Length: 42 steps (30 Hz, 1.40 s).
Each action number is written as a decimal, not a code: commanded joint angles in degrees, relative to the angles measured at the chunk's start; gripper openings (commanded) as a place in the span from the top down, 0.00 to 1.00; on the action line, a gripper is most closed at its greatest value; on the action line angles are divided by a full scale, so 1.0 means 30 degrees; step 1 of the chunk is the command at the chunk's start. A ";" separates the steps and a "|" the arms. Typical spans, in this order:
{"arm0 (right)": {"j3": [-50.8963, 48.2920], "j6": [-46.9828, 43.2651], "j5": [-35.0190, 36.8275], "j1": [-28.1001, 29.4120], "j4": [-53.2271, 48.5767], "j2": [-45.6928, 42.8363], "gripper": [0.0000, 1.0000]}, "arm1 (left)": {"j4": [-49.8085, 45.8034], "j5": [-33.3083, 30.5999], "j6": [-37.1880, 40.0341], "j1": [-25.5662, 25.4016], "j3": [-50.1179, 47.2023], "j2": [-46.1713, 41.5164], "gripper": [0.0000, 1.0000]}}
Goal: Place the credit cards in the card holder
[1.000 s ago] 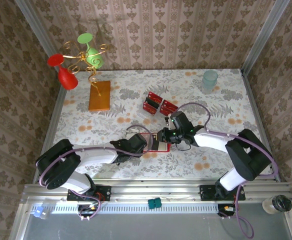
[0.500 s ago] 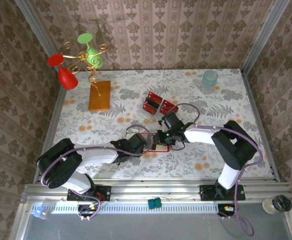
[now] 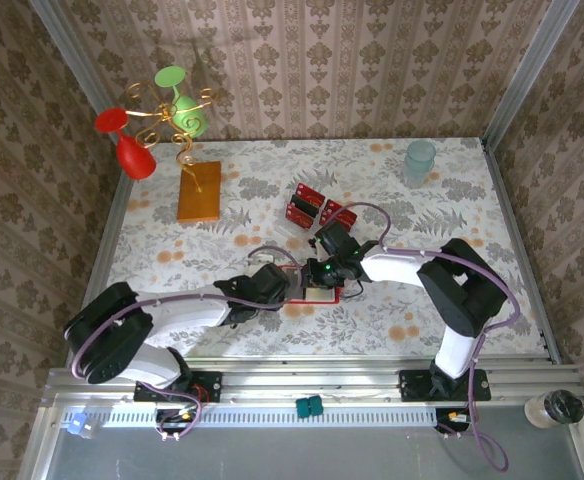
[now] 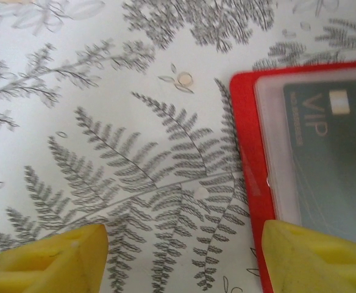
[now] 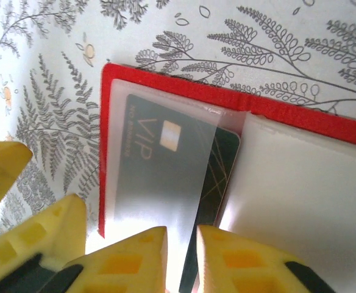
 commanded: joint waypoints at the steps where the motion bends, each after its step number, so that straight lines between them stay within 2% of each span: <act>1: 0.0324 -0.0494 0.0850 0.0099 -0.1135 -0.1354 0.76 | -0.1009 -0.0215 0.0167 0.0729 -0.0104 -0.0787 0.31; 7: 0.0394 -0.0673 0.1419 0.0115 -0.1769 -0.1105 0.76 | -0.0761 0.0503 0.0648 0.2064 -0.0200 -0.0766 0.31; 9: 0.0512 -0.0621 0.1380 0.0126 -0.1717 -0.0853 0.79 | -0.0620 0.0600 0.0917 0.2198 -0.0087 -0.0578 0.31; 16: 0.1165 -0.0731 0.1350 0.0186 -0.1733 0.0044 0.85 | -0.0235 0.0925 0.1220 0.2279 0.0378 0.0785 0.31; 42: 0.3130 -0.1112 0.1338 0.0671 -0.2661 0.2508 0.88 | 0.0875 0.1692 0.1550 0.2234 0.1034 0.3066 0.32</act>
